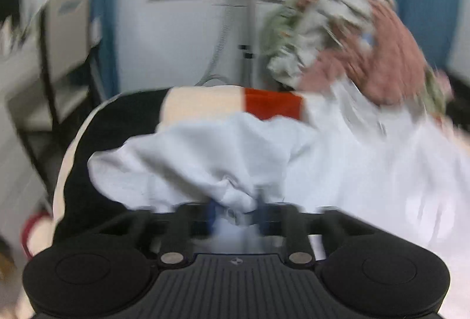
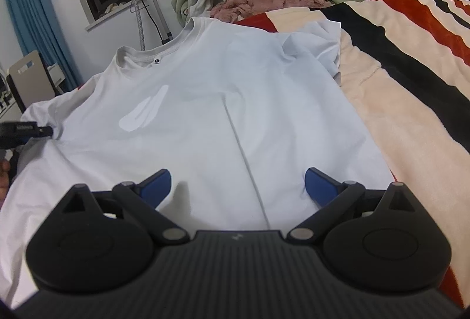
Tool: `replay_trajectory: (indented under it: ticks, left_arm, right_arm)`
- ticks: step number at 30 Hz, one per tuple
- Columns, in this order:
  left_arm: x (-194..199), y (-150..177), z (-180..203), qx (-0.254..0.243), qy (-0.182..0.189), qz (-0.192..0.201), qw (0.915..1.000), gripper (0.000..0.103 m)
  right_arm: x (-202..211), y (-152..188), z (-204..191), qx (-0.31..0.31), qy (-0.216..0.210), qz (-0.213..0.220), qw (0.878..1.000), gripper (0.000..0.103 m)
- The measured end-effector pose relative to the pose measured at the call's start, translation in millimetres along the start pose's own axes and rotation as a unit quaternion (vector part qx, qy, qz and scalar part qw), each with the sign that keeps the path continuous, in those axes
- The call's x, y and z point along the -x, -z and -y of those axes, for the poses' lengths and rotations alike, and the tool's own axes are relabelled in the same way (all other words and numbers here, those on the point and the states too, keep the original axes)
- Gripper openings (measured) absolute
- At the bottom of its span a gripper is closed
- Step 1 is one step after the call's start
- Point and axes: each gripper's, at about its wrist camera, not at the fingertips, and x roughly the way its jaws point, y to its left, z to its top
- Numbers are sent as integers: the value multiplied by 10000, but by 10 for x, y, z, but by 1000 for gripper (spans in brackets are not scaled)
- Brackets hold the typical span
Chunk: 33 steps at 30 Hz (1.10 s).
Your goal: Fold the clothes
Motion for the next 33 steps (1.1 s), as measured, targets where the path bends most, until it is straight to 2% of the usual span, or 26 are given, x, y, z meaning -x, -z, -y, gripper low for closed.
replay_trajectory:
  ticks: [1, 5, 9, 12, 13, 15, 16, 17, 19, 23, 26, 33]
  left_arm:
    - [16, -49, -75, 221, 4, -9, 9998, 9]
    - [175, -293, -327, 312, -236, 15, 9992, 9]
    - [196, -470, -376, -5, -830, -47, 9965, 9]
    - [175, -414, -314, -32, -972, -24, 9953, 14]
    - [185, -387, -286, -29, -968, 24, 9953, 19]
    - [218, -355, -194, -132, -907, 192, 9956, 36]
    - [297, -330, -133, -215, -921, 254, 9952, 58]
    - [383, -303, -68, -279, -921, 325, 9948, 70]
    - [543, -251, 87, -391, -862, 476, 9944, 81]
    - [1128, -68, 419, -450, -781, 737, 9932, 91]
    - [1704, 176, 650, -378, -396, 940, 9941, 97]
    - [2881, 904, 1058, -722, 197, 1423, 9870, 102]
  right_arm:
    - [2, 4, 1, 6, 1, 2, 10000, 99]
    - [6, 0, -10, 39, 14, 28, 10000, 99]
    - [9, -1, -21, 91, 34, 68, 9999, 99]
    - [11, -2, -29, 130, 49, 98, 9999, 99]
    - [12, -2, -32, 146, 55, 111, 9998, 99]
    - [26, -2, -36, 201, 64, 175, 9996, 99]
    - [35, -4, -38, 228, 63, 209, 9995, 99]
    - [47, -6, -40, 258, 60, 252, 9993, 99]
    - [99, -18, -55, 334, 26, 409, 9986, 99]
    - [213, -40, -81, 477, -46, 742, 9961, 99]
    - [324, -50, -93, 551, -112, 991, 9935, 99]
    - [700, -7, -123, 739, -225, 1395, 9872, 99]
